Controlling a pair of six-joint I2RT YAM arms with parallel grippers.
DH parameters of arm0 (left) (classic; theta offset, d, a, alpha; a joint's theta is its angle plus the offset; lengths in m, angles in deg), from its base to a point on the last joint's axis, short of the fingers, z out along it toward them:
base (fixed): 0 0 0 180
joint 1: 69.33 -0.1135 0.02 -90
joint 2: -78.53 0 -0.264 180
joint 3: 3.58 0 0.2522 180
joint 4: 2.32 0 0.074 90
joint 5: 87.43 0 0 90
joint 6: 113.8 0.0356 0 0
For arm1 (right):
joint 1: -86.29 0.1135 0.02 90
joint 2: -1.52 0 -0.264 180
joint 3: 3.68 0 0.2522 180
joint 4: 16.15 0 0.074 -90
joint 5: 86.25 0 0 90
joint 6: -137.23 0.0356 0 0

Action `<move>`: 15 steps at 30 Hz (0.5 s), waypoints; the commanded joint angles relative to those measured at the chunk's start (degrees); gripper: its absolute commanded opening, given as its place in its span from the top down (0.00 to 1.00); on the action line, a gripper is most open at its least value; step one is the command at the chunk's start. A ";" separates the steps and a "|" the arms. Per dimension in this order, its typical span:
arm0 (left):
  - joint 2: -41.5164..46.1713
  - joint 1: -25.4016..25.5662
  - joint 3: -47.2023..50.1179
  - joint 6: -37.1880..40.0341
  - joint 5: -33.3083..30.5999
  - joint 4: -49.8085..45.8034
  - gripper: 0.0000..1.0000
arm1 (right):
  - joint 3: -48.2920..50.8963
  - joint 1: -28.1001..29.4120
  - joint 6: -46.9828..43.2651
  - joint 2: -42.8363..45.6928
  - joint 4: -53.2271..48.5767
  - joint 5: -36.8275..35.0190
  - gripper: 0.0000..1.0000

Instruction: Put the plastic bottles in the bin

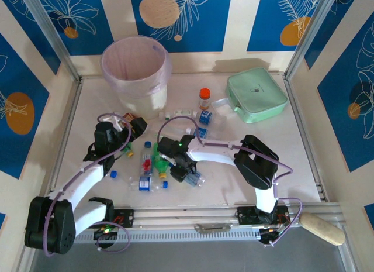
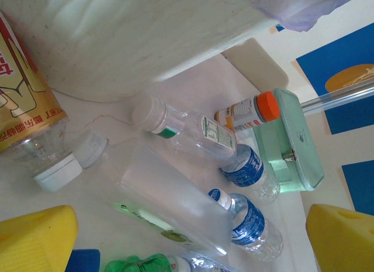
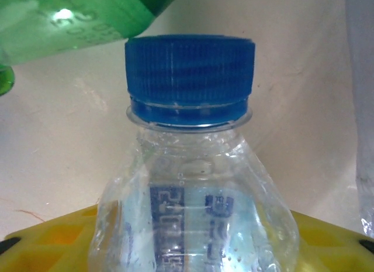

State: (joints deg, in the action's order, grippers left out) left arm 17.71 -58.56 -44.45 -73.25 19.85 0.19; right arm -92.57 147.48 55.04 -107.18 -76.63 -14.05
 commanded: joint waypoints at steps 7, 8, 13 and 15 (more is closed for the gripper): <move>0.77 1.14 -2.12 3.48 1.62 -2.31 0.00 | 0.75 -2.45 1.85 8.14 4.94 5.82 0.48; 0.94 1.54 -2.44 4.09 1.60 -2.66 0.00 | 0.93 -3.36 2.46 9.61 5.64 6.84 0.48; 1.31 4.73 -4.83 7.65 0.26 -5.15 0.00 | 2.55 -11.40 8.42 17.54 10.35 13.14 0.50; 1.31 6.73 -5.88 9.29 -0.75 -5.84 0.00 | 3.17 -15.77 12.53 20.33 12.29 15.40 0.50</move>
State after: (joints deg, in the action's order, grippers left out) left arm 17.73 -54.11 -47.60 -67.92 19.98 -3.83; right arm -91.13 135.87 61.25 -90.38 -67.64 -4.28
